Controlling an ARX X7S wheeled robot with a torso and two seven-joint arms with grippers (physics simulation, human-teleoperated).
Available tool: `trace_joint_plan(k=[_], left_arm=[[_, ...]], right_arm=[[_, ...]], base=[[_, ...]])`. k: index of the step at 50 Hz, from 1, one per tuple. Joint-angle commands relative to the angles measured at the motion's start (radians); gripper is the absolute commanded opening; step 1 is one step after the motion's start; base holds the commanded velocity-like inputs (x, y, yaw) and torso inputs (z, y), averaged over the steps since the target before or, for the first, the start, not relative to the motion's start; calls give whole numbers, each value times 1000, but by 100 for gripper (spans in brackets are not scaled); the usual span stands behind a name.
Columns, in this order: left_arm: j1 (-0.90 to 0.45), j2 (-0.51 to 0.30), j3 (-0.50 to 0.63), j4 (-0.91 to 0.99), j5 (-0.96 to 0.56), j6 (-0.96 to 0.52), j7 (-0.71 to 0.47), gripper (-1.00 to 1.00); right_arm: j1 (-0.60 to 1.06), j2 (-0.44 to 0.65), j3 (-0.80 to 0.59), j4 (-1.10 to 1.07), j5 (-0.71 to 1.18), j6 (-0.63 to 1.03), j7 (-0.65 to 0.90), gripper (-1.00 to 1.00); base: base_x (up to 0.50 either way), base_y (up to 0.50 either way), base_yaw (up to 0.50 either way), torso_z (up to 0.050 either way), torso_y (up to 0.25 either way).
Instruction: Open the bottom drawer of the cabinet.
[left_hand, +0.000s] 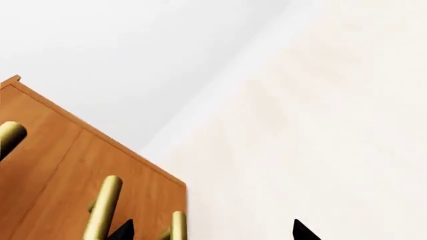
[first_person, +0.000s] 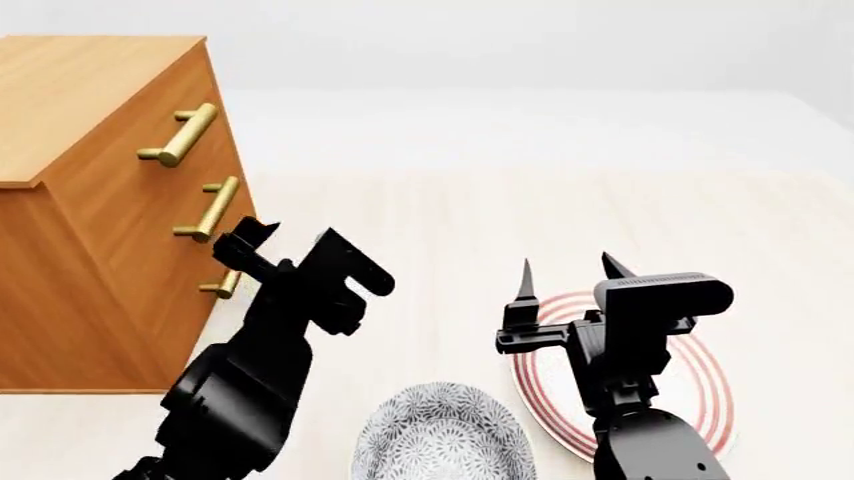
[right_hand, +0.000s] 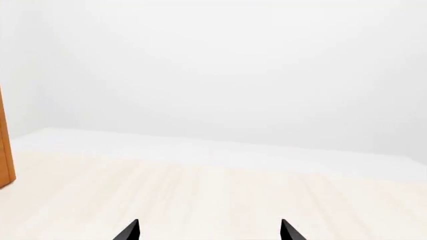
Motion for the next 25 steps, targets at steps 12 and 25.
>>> trace_joint_plan(k=[12, 25], left_arm=[[-84, 47, 130, -363, 60, 113, -30, 100], [-146, 116, 176, -672, 82, 231, -79, 100]], right_arm=[[-1, 9, 0, 7, 16, -10, 11, 100], [3, 13, 0, 0, 26, -7, 19, 100]], base=[[0, 0, 0, 0, 0], [0, 0, 0, 0, 0]])
